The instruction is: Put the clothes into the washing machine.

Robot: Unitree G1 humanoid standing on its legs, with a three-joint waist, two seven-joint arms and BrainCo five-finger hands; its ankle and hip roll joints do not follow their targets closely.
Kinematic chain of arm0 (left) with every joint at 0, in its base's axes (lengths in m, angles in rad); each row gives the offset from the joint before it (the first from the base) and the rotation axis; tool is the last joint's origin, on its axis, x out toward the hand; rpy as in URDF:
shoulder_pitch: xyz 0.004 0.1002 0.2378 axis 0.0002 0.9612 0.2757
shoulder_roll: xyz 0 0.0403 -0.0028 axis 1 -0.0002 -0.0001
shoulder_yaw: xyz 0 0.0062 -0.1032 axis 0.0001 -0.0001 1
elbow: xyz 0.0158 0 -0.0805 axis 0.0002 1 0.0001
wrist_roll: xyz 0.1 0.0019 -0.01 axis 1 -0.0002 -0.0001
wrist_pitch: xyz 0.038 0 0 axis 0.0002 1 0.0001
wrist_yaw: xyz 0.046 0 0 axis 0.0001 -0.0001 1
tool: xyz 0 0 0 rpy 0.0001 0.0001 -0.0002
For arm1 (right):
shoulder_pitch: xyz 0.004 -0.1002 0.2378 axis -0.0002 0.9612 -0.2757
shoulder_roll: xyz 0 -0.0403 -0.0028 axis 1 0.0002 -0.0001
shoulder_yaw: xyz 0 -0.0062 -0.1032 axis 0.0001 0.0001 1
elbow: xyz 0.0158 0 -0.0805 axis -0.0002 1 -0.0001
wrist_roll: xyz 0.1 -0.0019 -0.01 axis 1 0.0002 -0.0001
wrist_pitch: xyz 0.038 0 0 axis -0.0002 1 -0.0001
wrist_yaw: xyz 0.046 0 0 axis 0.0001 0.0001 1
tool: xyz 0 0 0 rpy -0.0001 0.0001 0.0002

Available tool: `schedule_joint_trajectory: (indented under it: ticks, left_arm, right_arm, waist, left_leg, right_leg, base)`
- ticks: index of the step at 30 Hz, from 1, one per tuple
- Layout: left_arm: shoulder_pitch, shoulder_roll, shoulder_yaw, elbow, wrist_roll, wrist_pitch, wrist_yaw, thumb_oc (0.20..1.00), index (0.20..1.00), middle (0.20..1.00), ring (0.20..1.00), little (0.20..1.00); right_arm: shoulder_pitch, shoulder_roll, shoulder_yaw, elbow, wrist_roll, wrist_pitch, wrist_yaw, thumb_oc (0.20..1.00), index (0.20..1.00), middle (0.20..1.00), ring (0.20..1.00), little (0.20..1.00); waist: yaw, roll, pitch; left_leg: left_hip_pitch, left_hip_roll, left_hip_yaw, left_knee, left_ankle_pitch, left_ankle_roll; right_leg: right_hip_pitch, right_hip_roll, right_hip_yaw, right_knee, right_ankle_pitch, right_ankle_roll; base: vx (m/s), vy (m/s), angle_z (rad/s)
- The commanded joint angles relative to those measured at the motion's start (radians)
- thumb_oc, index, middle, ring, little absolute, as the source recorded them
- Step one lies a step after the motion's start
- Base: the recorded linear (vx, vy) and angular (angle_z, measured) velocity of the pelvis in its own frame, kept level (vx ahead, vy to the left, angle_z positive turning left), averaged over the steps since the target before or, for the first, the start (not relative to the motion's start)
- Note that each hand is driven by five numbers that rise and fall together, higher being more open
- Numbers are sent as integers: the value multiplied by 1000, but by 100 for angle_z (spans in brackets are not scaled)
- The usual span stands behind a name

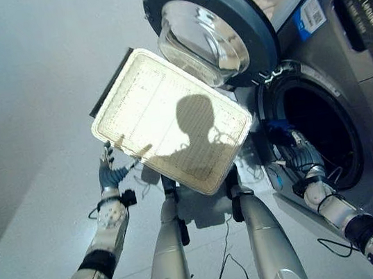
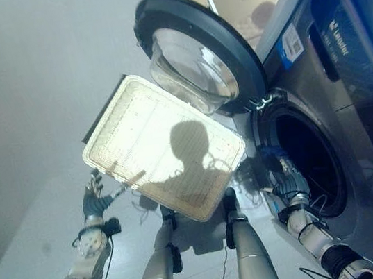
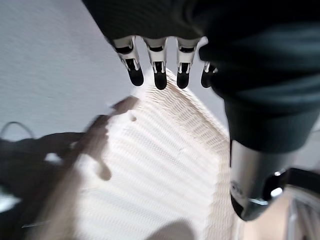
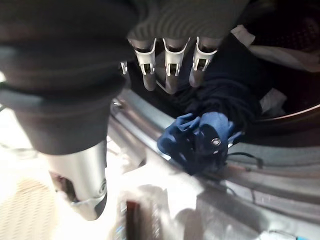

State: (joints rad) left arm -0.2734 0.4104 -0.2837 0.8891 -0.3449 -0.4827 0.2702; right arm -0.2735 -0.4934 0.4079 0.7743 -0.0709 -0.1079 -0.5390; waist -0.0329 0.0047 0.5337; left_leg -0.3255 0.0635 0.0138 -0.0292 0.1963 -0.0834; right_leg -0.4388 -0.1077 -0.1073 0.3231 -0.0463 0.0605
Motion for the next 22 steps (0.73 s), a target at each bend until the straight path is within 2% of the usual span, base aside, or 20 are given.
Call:
schedule_joint_trajectory:
  ticks: [1, 3, 4, 7, 10, 11, 15, 22]
  left_arm:
    - [57, -18, 16, 95, 52, 3, -137, 1000, 1000, 1000, 1000, 1000]
    - [111, -33, 1, 159, 95, 27, -184, 1000, 1000, 1000, 1000, 1000]
    - [132, -42, -4, 198, 115, 34, -205, 1000, 1000, 1000, 1000, 1000]
    - [177, -57, 16, 259, 125, 85, -252, 1000, 1000, 1000, 1000, 1000]
    - [213, -78, 27, 308, 148, 105, -281, 1000, 1000, 1000, 1000, 1000]
    - [230, -86, 34, 322, 158, 115, -294, 1000, 1000, 1000, 1000, 1000]
    - [254, -102, 58, 351, 174, 177, -328, 1000, 1000, 1000, 1000, 1000]
    - [267, -105, 66, 381, 215, 226, -357, 1000, 1000, 1000, 1000, 1000]
  right_arm:
    - [78, 18, -50, 109, 55, -87, 135, 1000, 1000, 1000, 1000, 1000]
    - [114, 55, -59, 212, 81, -109, 227, 1000, 1000, 1000, 1000, 1000]
    - [128, 77, -70, 283, 114, -116, 305, 1000, 1000, 1000, 1000, 1000]
    - [158, 117, -107, 396, 185, -53, 428, 1000, 1000, 1000, 1000, 1000]
    - [177, 148, -146, 471, 206, 9, 466, 1000, 1000, 1000, 1000, 1000]
    - [185, 162, -158, 497, 227, 63, 495, 1000, 1000, 1000, 1000, 1000]
    - [190, 187, -198, 568, 232, 126, 511, 1000, 1000, 1000, 1000, 1000]
    - [197, 199, -208, 601, 186, 162, 511, 1000, 1000, 1000, 1000, 1000]
  waist:
    - [28, -10, -55]
    - [34, -9, -121]
    - [37, -11, -155]
    - [45, -13, -238]
    - [58, -9, -310]
    - [64, -7, -340]
    - [77, -4, -404]
    - [73, -3, -451]
  left_leg:
    - [129, -34, 44, 22, -114, -28]
    - [197, -28, 54, -7, -113, -32]
    - [225, -26, 59, -14, -115, -32]
    - [288, -25, 68, -20, -125, -29]
    - [333, -29, 73, -21, -141, -23]
    - [353, -31, 74, -22, -149, -18]
    - [409, -36, 73, -34, -170, -10]
    - [448, -33, 78, -46, -189, -2]
  right_leg:
    - [190, -8, -30, -272, 158, 101]
    - [271, -10, -39, -310, 156, 102]
    - [306, -10, -41, -324, 155, 102]
    - [377, -12, -50, -347, 149, 100]
    - [428, -12, -58, -364, 141, 95]
    - [449, -10, -58, -372, 138, 93]
    - [506, -4, -57, -395, 127, 86]
    - [534, 2, -38, -405, 118, 83]
  base:
    - [134, -19, 16]
    - [173, -31, 14]
    - [180, -36, 17]
    - [162, -32, 16]
    - [163, -3, 5]
    - [152, 8, 5]
    - [102, 10, 4]
    - [22, 2, 0]
